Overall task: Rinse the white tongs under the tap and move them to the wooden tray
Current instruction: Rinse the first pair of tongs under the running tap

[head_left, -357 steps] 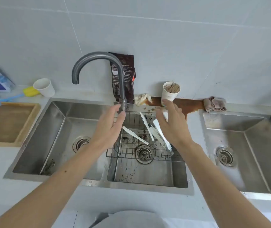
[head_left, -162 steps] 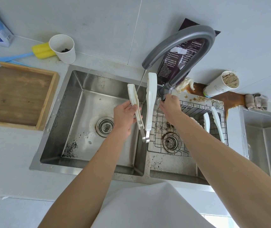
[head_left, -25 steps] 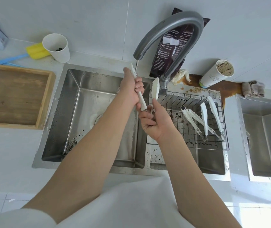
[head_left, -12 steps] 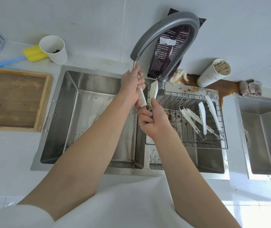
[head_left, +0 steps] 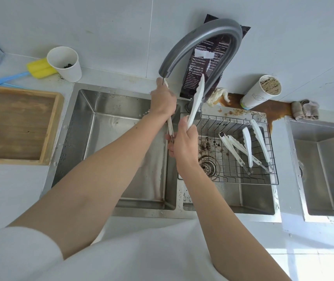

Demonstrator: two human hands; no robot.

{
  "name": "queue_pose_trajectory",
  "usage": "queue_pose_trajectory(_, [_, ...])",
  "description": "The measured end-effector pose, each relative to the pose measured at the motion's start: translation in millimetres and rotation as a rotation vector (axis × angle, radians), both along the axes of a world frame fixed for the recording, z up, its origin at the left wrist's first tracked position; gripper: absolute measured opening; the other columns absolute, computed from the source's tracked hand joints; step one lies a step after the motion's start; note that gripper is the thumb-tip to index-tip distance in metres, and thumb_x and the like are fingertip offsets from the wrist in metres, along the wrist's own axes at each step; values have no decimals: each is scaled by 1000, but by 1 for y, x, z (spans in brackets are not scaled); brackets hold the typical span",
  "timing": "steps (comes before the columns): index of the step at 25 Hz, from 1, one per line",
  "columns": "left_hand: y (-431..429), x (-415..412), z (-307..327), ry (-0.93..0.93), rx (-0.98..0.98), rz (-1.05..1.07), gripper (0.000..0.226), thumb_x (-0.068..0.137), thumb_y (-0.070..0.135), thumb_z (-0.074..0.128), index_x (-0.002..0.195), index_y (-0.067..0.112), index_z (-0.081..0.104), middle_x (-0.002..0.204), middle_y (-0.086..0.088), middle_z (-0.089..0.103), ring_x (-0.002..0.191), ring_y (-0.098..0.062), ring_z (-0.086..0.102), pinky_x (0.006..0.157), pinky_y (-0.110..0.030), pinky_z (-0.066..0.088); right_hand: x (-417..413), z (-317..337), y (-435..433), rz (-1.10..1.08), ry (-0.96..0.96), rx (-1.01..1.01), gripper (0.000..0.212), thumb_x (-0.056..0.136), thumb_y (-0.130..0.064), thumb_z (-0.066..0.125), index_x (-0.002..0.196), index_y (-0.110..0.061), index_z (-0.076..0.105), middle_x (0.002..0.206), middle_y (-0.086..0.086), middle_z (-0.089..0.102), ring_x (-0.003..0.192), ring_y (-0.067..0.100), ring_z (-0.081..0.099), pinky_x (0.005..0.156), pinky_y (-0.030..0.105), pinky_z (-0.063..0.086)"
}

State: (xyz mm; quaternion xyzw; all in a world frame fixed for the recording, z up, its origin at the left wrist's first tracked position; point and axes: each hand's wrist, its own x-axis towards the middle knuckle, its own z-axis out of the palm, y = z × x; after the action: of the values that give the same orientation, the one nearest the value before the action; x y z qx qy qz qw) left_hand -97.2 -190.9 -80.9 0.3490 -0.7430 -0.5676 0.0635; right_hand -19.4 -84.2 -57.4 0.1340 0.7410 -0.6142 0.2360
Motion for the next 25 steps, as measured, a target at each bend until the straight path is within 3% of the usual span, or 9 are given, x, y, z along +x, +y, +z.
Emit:
queue_pose_trajectory(6, [-7,1,-8,-56,245,97,12,103,11,33,109,9,44,87,-22,63,41,-16,54,33,-18,41,8,-1,-2,238,219,225,32,102,-45,34,89,-15,34,86,13,56,77,30,62,61,50,51])
queue_pose_trajectory(9, [-13,2,-14,-69,154,123,28,105,19,36,108,-2,55,72,-9,60,35,-4,55,34,-10,39,12,4,-1,362,310,304,31,104,-43,33,84,-19,28,73,8,56,58,21,54,43,31,40])
queue_pose_trajectory(11, [-18,3,-21,-97,146,120,34,104,23,39,113,-2,60,93,-12,67,66,-7,65,60,-14,49,17,6,-2,440,375,372,30,104,-39,33,84,-18,26,67,6,53,51,18,48,41,26,32])
queue_pose_trajectory(14, [-21,6,-22,-108,299,156,41,104,24,35,116,-5,61,115,-27,65,105,-40,64,95,-42,52,21,7,-4,525,422,429,28,105,-36,33,88,-16,25,65,7,53,51,24,50,43,29,27])
queue_pose_trajectory(15, [-20,7,-22,-85,300,156,41,105,22,32,105,-6,62,106,-28,66,100,-38,66,94,-44,53,20,7,-3,530,419,437,27,105,-35,33,89,-15,26,65,7,53,52,24,51,42,29,27])
queue_pose_trajectory(17, [-14,10,-21,-65,230,162,40,106,16,30,80,-1,55,73,-15,61,63,-7,67,70,-21,56,17,6,2,506,390,427,27,105,-35,33,88,-14,27,66,8,53,51,23,51,42,29,27])
queue_pose_trajectory(19, [-3,13,-16,-34,201,198,29,105,11,33,92,-2,55,62,-3,49,39,-1,52,38,-8,39,14,4,7,479,365,409,27,105,-34,33,88,-14,28,66,9,54,51,22,49,43,29,27])
queue_pose_trajectory(21, [8,18,-12,-5,237,208,18,104,9,35,115,0,47,68,-1,52,47,-4,50,36,-11,38,11,2,10,447,361,419,29,105,-36,32,90,-11,30,69,11,55,53,21,50,43,30,28])
queue_pose_trajectory(25, [28,33,-10,53,301,176,7,100,6,35,106,8,37,78,2,57,68,-15,57,56,-23,49,-3,4,13,387,364,398,33,104,-41,31,88,-13,32,73,11,58,55,19,50,46,30,32])
